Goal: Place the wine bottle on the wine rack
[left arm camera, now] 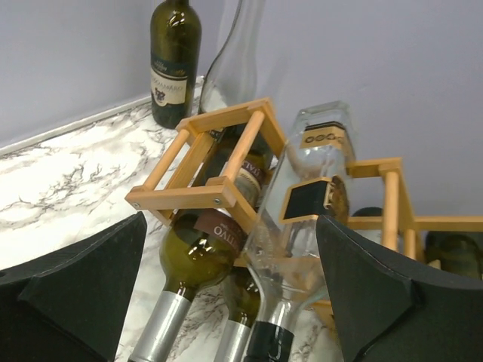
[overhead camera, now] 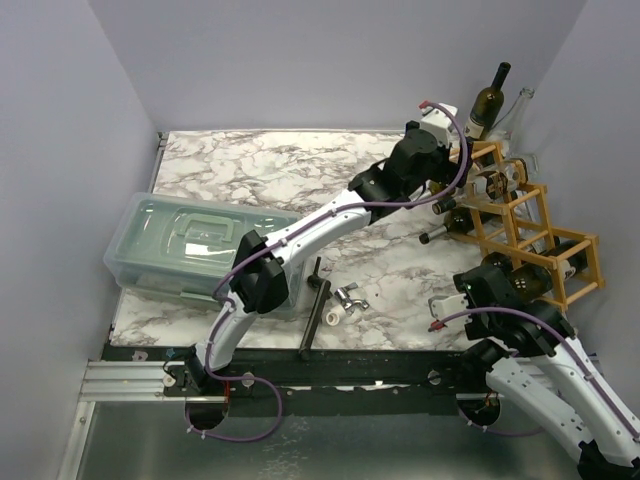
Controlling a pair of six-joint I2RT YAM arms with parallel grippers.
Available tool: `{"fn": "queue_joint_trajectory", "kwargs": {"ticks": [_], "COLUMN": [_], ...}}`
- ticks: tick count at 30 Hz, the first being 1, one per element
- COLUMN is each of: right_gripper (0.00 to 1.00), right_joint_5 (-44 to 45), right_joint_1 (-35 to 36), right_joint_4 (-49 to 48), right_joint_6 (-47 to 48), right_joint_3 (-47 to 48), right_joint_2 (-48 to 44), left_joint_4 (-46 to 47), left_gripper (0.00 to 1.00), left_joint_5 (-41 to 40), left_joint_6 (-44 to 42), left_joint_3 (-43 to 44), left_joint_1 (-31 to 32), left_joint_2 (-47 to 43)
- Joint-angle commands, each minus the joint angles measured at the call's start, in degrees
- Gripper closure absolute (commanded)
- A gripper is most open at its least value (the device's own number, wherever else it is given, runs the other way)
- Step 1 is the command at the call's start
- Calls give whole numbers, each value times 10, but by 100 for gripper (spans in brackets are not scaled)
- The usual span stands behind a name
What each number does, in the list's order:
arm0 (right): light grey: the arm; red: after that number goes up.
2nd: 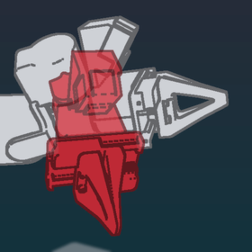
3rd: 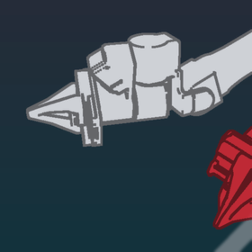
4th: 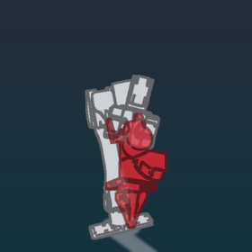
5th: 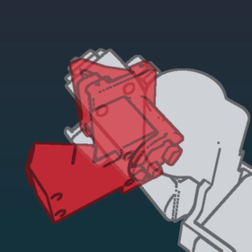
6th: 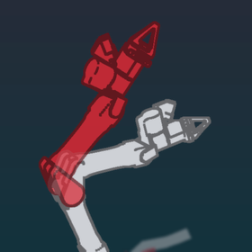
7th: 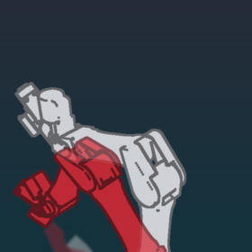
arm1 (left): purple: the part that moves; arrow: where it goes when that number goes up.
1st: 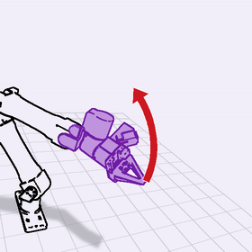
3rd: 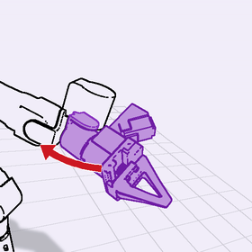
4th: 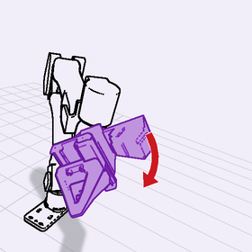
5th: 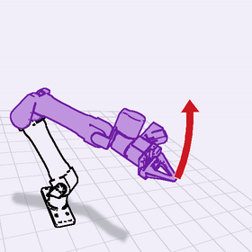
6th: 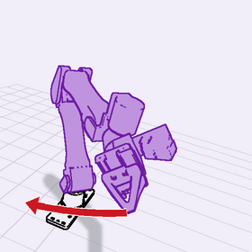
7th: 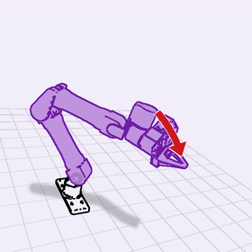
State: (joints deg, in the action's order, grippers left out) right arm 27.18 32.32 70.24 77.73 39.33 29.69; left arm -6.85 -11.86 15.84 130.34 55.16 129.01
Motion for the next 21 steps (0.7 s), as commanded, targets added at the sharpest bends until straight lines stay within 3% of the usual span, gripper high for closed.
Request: {"fn": "queue_joint_trajectory", "kwargs": {"ticks": [1,10,18,21], "right_gripper": [0,0,0,0], "right_joint_5": [-22,-183,-308,-337], "right_joint_1": [4,4,4,4], "right_joint_4": [18,85,108,87], "right_joint_6": [-13,-9,-58,-78], "right_joint_3": [23,77,111,122], "right_joint_2": [-4,-7,7,7], "left_joint_4": [-41,-105,-125,-126], "left_gripper": [5,4,4,4], "left_joint_5": [46,66,92,54], "left_joint_6": [4,-18,-52,-74], "left_joint_3": [-3,-39,-181,-223], "left_joint_1": [3,3,3,3], "left_joint_2": [-52,-139,-261,-289]}}
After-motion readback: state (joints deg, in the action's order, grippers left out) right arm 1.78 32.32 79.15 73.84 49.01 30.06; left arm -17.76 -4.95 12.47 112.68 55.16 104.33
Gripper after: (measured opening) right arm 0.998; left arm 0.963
